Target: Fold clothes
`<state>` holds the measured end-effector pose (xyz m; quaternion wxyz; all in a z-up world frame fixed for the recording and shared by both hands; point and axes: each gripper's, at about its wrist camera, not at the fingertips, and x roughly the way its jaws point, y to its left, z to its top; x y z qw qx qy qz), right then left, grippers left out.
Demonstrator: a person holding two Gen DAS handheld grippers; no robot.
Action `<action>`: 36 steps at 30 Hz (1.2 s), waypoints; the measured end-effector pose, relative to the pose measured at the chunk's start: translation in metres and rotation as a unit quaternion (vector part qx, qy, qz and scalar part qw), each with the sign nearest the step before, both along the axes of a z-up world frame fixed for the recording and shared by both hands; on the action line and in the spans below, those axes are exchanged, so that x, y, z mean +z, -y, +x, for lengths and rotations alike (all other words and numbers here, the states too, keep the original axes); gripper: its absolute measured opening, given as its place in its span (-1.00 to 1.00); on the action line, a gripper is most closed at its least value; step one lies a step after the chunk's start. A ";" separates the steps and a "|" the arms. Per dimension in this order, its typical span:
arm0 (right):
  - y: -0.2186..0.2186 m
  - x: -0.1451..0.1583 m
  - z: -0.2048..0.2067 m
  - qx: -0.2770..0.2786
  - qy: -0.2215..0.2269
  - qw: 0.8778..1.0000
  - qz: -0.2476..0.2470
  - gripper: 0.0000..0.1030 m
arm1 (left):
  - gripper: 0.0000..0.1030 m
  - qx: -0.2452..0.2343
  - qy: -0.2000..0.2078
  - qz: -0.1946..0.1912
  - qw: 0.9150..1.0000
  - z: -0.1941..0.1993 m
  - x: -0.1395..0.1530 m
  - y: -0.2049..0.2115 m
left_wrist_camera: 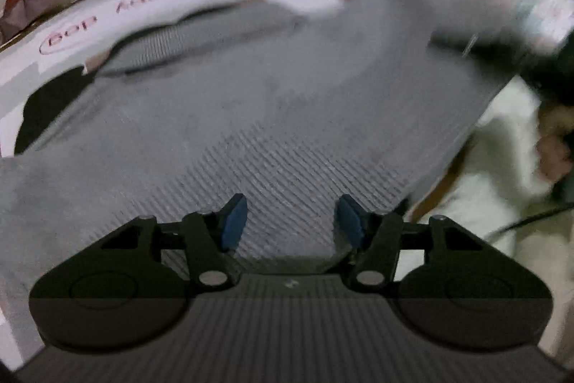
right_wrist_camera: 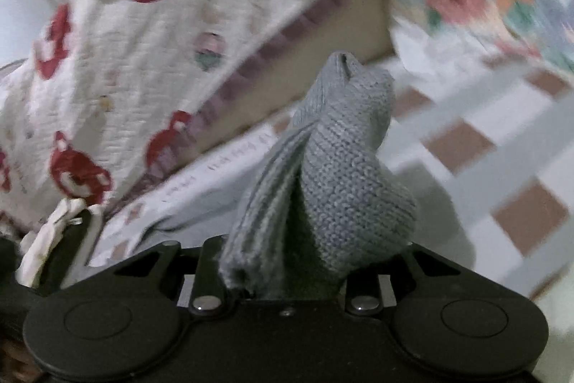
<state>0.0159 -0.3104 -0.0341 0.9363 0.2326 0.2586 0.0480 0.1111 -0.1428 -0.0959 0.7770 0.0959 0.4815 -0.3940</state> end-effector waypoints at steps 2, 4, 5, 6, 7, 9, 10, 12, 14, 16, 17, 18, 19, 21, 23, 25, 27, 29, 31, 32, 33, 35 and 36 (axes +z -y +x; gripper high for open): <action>-0.013 0.017 0.002 0.030 0.017 0.999 -0.026 -0.35 | 0.11 0.009 -0.001 -0.003 1.000 0.002 -0.002 0.000; -0.026 0.032 0.006 0.057 0.026 0.997 -0.045 -0.36 | 0.08 0.015 0.001 -0.005 1.000 0.002 0.000 -0.002; -0.033 0.039 0.009 0.067 0.029 0.996 -0.051 -0.36 | 0.06 0.018 0.001 -0.008 1.000 0.001 0.002 -0.005; -0.043 0.046 0.012 0.077 0.026 0.995 -0.063 -0.36 | -0.03 0.022 0.002 -0.011 1.000 0.001 0.004 -0.007; -0.056 0.054 0.016 0.085 0.020 0.993 -0.079 -0.37 | -0.06 0.029 0.007 -0.021 0.999 0.001 0.014 -0.018; -0.082 0.069 0.024 0.103 0.010 0.988 -0.111 -0.37 | -0.06 0.050 0.031 -0.030 0.998 0.000 0.038 -0.044; -0.094 0.076 0.028 0.112 0.005 0.986 -0.126 -0.37 | -0.06 0.063 0.044 -0.025 0.997 0.000 0.048 -0.059; -0.121 0.080 0.036 0.140 -0.003 0.979 -0.148 -0.37 | -0.06 0.088 0.033 -0.027 0.995 0.002 0.058 -0.092; -0.145 0.079 0.046 0.169 -0.012 0.973 -0.159 -0.37 | -0.06 0.112 -0.022 -0.045 0.992 0.006 0.055 -0.126; -0.162 0.066 0.058 0.183 -0.031 0.969 -0.163 -0.37 | -0.06 0.135 -0.023 -0.029 0.990 0.002 0.041 -0.150; -0.169 0.062 0.063 0.191 -0.038 0.967 -0.165 -0.37 | -0.06 0.139 -0.015 -0.026 0.990 -0.001 0.034 -0.158; -0.176 0.059 0.067 0.203 -0.045 0.964 -0.166 -0.37 | -0.07 0.143 -0.006 -0.027 0.989 -0.003 0.028 -0.166; -0.184 0.057 0.071 0.216 -0.051 0.961 -0.167 -0.37 | -0.09 0.148 0.002 -0.027 0.989 -0.005 0.021 -0.174; -0.198 0.061 0.074 0.229 -0.046 0.957 -0.171 -0.37 | -0.09 0.153 0.009 -0.052 0.987 -0.011 0.015 -0.187; -0.204 0.071 0.077 0.237 -0.034 0.955 -0.175 -0.37 | -0.09 0.145 0.019 -0.054 0.988 -0.012 0.014 -0.187; -0.205 0.082 0.080 0.238 -0.028 0.957 -0.163 -0.37 | -0.10 0.140 0.022 -0.054 0.988 -0.005 0.012 -0.185; -0.206 0.097 0.082 0.234 -0.016 0.960 -0.156 -0.37 | -0.10 0.145 0.015 -0.067 0.987 0.001 0.013 -0.185; -0.219 0.107 0.079 0.238 0.005 0.951 -0.199 -0.37 | -0.10 0.152 0.005 -0.084 0.985 0.005 0.014 -0.189; -0.244 0.104 0.073 0.260 0.018 0.923 -0.284 -0.37 | -0.10 0.159 -0.009 -0.103 0.982 0.012 0.013 -0.192; -0.257 0.094 0.069 0.271 0.018 0.907 -0.323 -0.37 | -0.10 0.161 -0.012 -0.112 0.981 0.014 0.013 -0.194; -0.265 0.081 0.067 0.280 0.010 0.898 -0.340 -0.36 | -0.10 0.163 -0.015 -0.118 0.979 0.016 0.013 -0.197; -0.275 0.048 0.064 0.309 -0.019 0.889 -0.337 -0.35 | -0.10 0.171 -0.021 -0.131 0.976 0.019 0.014 -0.204; -0.279 0.034 0.061 0.323 -0.028 0.883 -0.339 -0.32 | -0.10 0.179 -0.026 -0.139 0.974 0.020 0.014 -0.208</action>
